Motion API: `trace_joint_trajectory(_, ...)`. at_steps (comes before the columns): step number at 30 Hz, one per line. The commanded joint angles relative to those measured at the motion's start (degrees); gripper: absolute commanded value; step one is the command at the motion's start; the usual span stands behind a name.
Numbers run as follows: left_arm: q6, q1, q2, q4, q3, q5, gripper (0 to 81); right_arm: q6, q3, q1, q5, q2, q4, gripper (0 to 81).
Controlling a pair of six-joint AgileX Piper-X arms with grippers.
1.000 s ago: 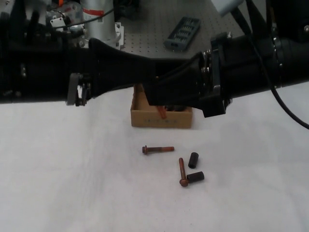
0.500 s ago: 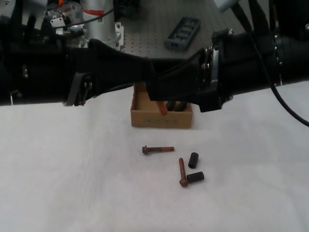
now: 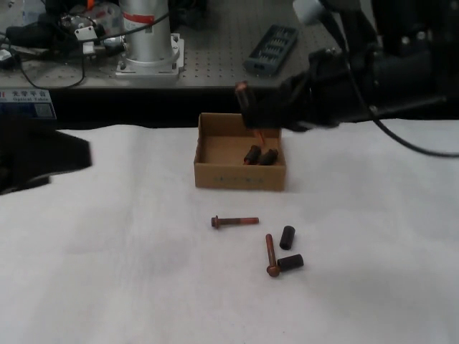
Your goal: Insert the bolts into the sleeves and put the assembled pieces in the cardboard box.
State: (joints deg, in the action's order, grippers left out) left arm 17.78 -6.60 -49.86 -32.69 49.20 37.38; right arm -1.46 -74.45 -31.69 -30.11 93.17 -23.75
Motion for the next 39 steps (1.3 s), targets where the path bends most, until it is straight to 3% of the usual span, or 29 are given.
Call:
trace_joint_trajectory(1, -2.93, 2.65, 6.10, -3.07, 0.28, -1.22, 47.4, -2.25, -4.41, 1.39, -0.02, 4.24, 1.05, 2.9)
trace_joint_trajectory(7, -4.21, 3.53, 11.28, -3.30, 0.28, -5.61, 47.4, -11.97, -21.43, 2.97, -0.24, 22.61, 0.96, 2.9)
trace_joint_trajectory(15, -6.43, 3.53, 12.33, -3.67, 0.28, -6.19, 47.4, -22.31, -40.21, 2.97, 0.72, 40.17, -2.00, 2.9)
trace_joint_trajectory(25, -9.24, 3.53, 12.33, -3.67, 0.28, -6.31, 47.4, -17.54, -44.04, 2.97, 5.65, 44.08, -12.69, 0.2)
trace_joint_trajectory(32, -9.62, 3.53, 12.33, -3.67, 0.28, -6.31, 47.4, -16.89, -44.04, 2.87, 9.08, 44.08, -14.36, 35.4)
trace_joint_trajectory(39, -9.62, 3.53, 12.33, -3.67, 0.28, -6.31, 47.4, -16.47, -45.93, 2.87, 8.52, 43.72, -17.54, 32.8)
